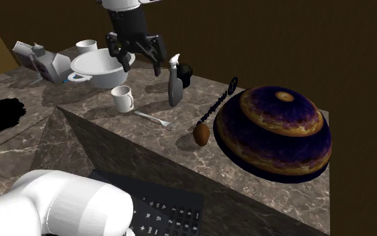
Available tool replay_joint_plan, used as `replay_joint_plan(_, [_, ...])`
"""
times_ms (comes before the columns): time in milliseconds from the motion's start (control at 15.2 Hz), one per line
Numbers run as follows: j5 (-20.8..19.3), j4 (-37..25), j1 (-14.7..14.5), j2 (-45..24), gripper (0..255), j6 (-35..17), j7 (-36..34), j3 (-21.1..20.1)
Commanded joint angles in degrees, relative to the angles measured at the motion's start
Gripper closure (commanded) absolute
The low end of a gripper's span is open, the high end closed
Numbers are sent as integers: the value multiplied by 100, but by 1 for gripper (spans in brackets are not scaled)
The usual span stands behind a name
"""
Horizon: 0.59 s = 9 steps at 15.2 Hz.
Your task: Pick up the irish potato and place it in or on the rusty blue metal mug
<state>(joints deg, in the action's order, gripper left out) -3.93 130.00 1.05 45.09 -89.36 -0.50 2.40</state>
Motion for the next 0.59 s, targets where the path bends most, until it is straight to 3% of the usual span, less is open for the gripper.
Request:
replay_joint_plan(0, [0, 0, 0, 0, 0, 0, 0, 0])
replay_joint_plan(528, [-336, 1467, 128, 218, 0, -1650, 831, 845])
